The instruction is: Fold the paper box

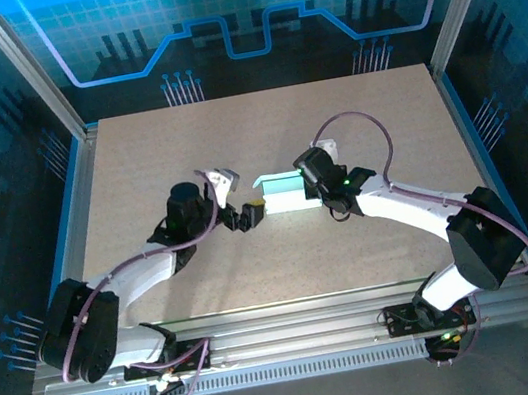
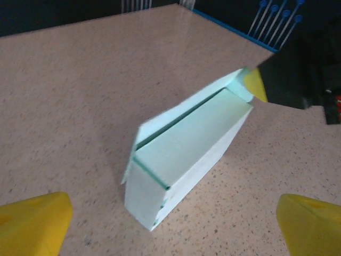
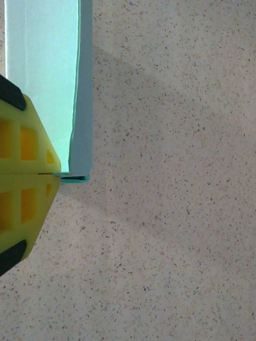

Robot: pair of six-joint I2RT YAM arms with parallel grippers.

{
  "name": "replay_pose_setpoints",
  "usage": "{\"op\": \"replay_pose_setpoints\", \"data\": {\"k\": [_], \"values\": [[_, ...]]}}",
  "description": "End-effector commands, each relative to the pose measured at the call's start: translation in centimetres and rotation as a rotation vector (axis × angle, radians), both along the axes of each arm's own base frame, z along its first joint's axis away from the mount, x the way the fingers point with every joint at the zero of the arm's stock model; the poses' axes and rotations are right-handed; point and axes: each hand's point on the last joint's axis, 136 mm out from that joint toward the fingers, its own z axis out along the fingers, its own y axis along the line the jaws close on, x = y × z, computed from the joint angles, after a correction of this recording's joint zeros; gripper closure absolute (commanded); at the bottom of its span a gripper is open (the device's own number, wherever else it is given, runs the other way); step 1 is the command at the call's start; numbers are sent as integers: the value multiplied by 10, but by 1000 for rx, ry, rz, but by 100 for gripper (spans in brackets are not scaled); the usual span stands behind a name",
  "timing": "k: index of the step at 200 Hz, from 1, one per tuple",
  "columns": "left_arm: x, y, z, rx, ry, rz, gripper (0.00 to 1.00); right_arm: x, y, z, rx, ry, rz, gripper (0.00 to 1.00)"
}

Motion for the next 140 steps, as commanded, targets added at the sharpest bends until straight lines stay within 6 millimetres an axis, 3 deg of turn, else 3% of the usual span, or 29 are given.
{"op": "replay_pose_setpoints", "data": {"k": [1,35,70,113,140], "values": [[-2,6,-1,40,157,26,1,-29,4,-36,-37,155,77,100],[-1,8,5,140,170,-8,11,-29,3,-36,-45,156,81,100],[7,6,19,198,196,-31,30,-29,5,-37,-32,158,82,100],[19,-4,14,321,272,-107,45,-29,6,-38,-35,163,89,100],[25,-10,4,398,323,-154,50,-30,6,-38,-34,165,90,100]]}}
